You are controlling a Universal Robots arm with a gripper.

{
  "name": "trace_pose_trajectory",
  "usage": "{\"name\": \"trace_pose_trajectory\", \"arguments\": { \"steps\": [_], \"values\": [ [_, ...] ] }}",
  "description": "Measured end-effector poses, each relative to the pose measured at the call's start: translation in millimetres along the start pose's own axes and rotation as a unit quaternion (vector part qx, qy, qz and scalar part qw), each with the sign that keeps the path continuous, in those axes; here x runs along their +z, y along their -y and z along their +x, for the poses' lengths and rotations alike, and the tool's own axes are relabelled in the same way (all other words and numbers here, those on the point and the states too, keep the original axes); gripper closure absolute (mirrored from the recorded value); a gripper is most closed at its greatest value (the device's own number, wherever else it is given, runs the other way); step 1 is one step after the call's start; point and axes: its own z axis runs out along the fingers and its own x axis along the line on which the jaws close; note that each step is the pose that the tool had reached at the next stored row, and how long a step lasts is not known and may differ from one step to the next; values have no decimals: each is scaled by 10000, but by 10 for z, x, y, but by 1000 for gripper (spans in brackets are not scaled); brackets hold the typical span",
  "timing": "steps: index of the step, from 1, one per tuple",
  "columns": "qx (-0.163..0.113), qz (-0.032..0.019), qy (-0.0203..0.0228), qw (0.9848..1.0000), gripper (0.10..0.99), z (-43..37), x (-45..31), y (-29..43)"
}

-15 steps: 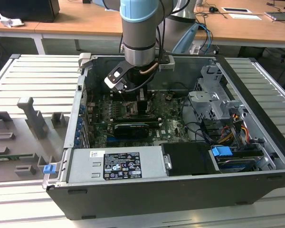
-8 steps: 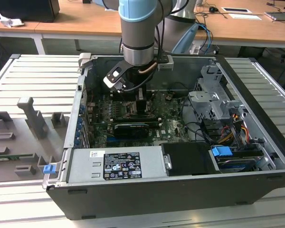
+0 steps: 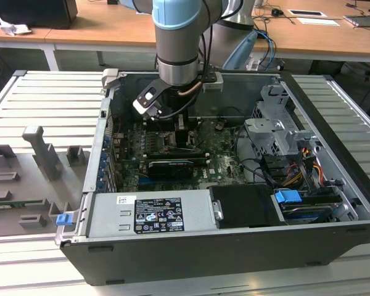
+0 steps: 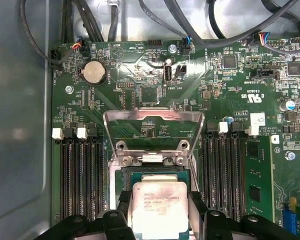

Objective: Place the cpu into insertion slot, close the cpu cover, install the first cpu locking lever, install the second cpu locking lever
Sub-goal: 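Place the cpu into insertion slot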

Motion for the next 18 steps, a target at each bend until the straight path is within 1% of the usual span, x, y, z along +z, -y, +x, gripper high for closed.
{"name": "trace_pose_trajectory", "arguments": {
  "steps": [12,16,18],
  "values": [
    [-1,0,0,10000,553,0,12,2],
    [-13,0,-2,10000,553,7,14,15],
    [-20,0,-2,10000,553,24,19,33]
  ]
}}
